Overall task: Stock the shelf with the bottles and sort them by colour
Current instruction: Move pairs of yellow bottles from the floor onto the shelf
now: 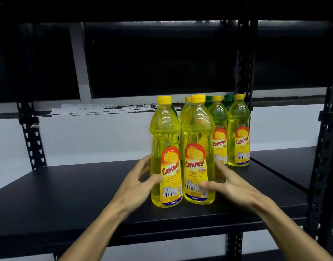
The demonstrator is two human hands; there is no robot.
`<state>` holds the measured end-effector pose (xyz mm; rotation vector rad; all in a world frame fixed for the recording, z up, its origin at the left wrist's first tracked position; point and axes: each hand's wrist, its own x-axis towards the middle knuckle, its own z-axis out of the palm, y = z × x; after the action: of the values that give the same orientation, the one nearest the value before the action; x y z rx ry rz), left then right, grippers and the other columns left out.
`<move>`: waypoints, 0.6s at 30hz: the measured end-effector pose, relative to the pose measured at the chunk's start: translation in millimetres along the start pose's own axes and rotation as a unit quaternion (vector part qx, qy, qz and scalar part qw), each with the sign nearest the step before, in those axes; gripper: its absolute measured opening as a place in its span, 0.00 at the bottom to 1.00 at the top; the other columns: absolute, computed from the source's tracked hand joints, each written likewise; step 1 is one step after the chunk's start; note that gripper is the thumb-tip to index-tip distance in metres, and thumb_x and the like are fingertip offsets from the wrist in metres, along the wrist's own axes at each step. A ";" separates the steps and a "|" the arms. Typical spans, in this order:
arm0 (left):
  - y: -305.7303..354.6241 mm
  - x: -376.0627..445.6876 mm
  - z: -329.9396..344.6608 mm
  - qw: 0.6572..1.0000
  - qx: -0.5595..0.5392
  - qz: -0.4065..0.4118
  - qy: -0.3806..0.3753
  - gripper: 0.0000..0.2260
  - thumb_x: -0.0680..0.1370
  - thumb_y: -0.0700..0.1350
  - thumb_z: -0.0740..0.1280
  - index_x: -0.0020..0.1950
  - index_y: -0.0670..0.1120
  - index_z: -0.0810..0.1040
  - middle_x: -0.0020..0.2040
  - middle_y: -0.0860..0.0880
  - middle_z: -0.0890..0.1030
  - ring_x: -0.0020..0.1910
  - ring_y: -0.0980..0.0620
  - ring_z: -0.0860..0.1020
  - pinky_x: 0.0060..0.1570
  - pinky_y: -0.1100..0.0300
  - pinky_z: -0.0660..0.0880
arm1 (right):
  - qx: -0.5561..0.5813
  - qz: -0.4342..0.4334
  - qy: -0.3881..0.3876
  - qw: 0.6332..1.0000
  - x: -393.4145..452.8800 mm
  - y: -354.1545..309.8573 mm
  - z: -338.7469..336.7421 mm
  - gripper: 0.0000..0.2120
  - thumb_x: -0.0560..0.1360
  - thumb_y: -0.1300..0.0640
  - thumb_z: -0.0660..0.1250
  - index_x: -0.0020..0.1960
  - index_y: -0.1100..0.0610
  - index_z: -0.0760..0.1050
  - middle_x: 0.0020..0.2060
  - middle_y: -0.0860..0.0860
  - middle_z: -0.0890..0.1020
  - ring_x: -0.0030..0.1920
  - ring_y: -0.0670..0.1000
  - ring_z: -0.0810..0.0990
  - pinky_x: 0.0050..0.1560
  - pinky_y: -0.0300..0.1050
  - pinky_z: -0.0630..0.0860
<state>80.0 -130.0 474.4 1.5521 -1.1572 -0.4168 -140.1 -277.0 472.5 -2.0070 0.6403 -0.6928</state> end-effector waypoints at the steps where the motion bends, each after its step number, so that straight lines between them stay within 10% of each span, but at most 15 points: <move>1: -0.8 -4.2 3.4 0.999 0.038 0.000 0.031 0.32 0.71 0.58 0.73 0.72 0.62 0.65 0.69 0.61 0.70 0.69 0.60 0.68 0.66 0.51 0.70 | -0.015 -0.007 0.044 0.999 -2.3 -1.9 6.1 0.55 0.57 0.30 0.75 0.77 0.40 0.52 0.70 0.39 0.67 0.69 0.45 0.67 0.70 0.56 0.67; 6: 9.2 -15.1 25.3 0.981 0.122 0.015 0.149 0.40 0.61 0.64 0.78 0.66 0.54 0.64 0.59 0.57 0.73 0.53 0.60 0.76 0.45 0.63 0.75 | -0.074 -0.035 0.203 0.976 -5.2 -5.6 31.2 0.55 0.54 0.32 0.73 0.75 0.47 0.56 0.68 0.47 0.67 0.63 0.45 0.68 0.62 0.48 0.73; 13: 1.0 -6.1 18.2 0.991 0.068 0.038 0.105 0.34 0.65 0.53 0.80 0.64 0.50 0.66 0.55 0.57 0.75 0.52 0.63 0.76 0.45 0.68 0.75 | 0.024 -0.037 0.176 0.983 -3.3 4.8 23.3 0.44 0.59 0.42 0.75 0.69 0.44 0.58 0.62 0.46 0.72 0.62 0.46 0.72 0.48 0.34 0.73; 18: -3.5 -1.4 13.0 0.997 0.015 0.045 0.056 0.28 0.68 0.46 0.78 0.63 0.52 0.68 0.57 0.59 0.76 0.57 0.61 0.76 0.46 0.69 0.76 | 0.039 -0.037 0.140 0.989 -2.2 4.6 21.4 0.39 0.67 0.49 0.73 0.72 0.46 0.58 0.68 0.47 0.71 0.67 0.46 0.69 0.64 0.44 0.70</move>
<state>71.0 -136.3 466.4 1.5229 -1.1461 -0.2496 -127.8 -265.3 458.5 -1.8846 0.6929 -1.0398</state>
